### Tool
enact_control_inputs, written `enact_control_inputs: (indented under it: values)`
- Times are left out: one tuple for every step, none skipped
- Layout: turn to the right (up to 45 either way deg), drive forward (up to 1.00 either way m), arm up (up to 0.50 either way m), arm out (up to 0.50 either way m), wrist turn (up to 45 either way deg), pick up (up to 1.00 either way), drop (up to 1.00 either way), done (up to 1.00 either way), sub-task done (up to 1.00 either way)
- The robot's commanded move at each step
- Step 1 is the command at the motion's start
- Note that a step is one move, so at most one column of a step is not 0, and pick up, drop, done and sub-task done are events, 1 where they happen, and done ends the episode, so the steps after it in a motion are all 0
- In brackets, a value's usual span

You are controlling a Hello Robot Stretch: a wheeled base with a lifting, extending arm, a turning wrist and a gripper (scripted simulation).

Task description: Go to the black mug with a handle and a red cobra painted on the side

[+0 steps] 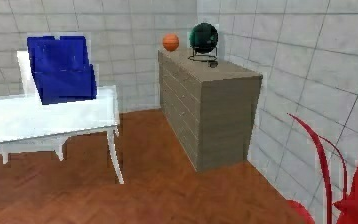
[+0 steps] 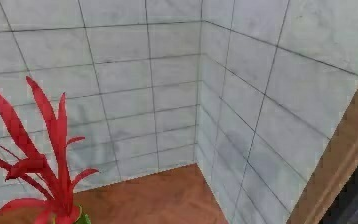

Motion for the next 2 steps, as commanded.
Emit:
enact_control_inputs:
  values:
    - [0.0, 1.0, 0.0, 0.0, 0.0, 0.0, 0.0, 0.0, 0.0]
    - [-15.0, 0.0, 0.0, 0.0, 0.0, 0.0, 0.0, 0.0, 0.0]
